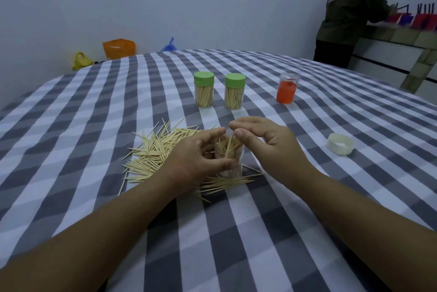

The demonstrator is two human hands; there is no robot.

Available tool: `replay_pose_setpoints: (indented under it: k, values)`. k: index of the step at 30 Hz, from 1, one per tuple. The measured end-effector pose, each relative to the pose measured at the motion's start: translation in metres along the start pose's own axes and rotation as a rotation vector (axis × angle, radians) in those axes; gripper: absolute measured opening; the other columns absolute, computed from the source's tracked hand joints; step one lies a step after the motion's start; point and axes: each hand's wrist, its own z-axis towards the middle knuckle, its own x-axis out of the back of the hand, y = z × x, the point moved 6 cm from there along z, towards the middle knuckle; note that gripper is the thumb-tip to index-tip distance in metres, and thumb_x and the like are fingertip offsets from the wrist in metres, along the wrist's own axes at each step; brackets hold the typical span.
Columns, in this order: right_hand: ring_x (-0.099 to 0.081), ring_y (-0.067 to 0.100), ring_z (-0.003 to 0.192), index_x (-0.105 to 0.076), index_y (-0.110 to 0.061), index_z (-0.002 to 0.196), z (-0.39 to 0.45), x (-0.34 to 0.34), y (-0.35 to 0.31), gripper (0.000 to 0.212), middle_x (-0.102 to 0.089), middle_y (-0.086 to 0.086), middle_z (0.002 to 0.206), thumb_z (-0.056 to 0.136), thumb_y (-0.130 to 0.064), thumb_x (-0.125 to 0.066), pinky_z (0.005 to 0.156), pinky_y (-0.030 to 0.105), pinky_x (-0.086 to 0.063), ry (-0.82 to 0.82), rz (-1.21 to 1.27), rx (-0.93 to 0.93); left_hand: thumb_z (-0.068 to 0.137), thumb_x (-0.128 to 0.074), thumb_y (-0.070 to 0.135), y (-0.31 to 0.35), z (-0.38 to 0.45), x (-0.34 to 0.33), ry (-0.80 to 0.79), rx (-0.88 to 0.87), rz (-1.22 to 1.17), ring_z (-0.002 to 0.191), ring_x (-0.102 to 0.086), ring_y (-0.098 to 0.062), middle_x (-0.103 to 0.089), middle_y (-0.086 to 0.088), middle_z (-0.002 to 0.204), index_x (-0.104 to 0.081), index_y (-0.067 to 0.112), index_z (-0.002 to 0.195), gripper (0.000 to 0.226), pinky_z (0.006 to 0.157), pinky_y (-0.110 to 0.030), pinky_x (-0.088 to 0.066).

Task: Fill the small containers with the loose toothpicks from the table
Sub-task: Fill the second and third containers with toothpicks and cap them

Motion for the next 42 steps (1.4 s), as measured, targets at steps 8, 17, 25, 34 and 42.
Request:
replay_pose_setpoints:
  k: [8, 17, 25, 34, 42]
  values:
    - [-0.038, 0.003, 0.132, -0.070, -0.017, 0.111, -0.004, -0.007, 0.000, 0.031, -0.065, -0.011, 0.114, 0.092, -0.032, -0.051, 0.109, 0.031, -0.035, -0.003, -0.203, 0.178, 0.062, -0.082, 0.009, -0.002, 0.000, 0.001, 0.007, -0.002, -0.026, 0.101, -0.067, -0.007, -0.068, 0.000, 0.115, -0.053, 0.008, 0.132, 0.075, 0.085, -0.024, -0.055]
    - [-0.033, 0.000, 0.134, -0.058, -0.035, 0.119, -0.003, -0.013, 0.005, 0.026, -0.046, -0.024, 0.129, 0.097, -0.025, -0.050, 0.110, 0.025, -0.029, -0.304, -0.044, -0.074, 0.067, -0.080, 0.002, -0.002, 0.000, 0.002, -0.002, -0.003, -0.022, 0.102, -0.066, -0.005, -0.069, 0.002, 0.112, -0.052, 0.011, 0.132, 0.071, 0.087, -0.024, -0.054]
    - [-0.060, 0.012, 0.114, -0.034, -0.021, 0.145, -0.003, -0.007, 0.022, 0.070, -0.062, 0.001, 0.125, 0.085, -0.001, -0.064, 0.098, 0.038, -0.049, -0.421, 0.213, -0.355, 0.060, -0.080, 0.017, 0.013, 0.007, 0.000, 0.041, 0.043, -0.089, 0.098, -0.068, -0.009, -0.071, -0.002, 0.106, -0.048, 0.014, 0.136, 0.082, 0.087, -0.023, -0.054]
    - [-0.064, 0.003, 0.098, -0.052, -0.021, 0.126, -0.011, 0.032, 0.036, 0.050, -0.066, -0.007, 0.105, 0.081, -0.010, -0.071, 0.087, 0.027, -0.055, -0.200, 0.038, -0.330, 0.074, -0.073, 0.001, 0.020, 0.034, -0.050, -0.147, 0.097, -0.132, 0.104, -0.065, -0.007, -0.064, -0.003, 0.120, -0.040, 0.012, 0.141, 0.075, 0.087, -0.024, -0.054]
    - [-0.056, 0.007, 0.118, -0.034, -0.024, 0.144, -0.022, 0.035, 0.052, 0.070, -0.056, -0.005, 0.130, 0.084, -0.020, -0.070, 0.100, 0.031, -0.048, -0.190, 0.129, -0.364, 0.069, -0.072, 0.061, 0.012, 0.031, -0.055, -0.229, 0.038, 0.228, 0.131, -0.044, -0.008, -0.046, 0.006, 0.145, -0.027, 0.029, 0.148, 0.096, 0.112, -0.038, -0.035]
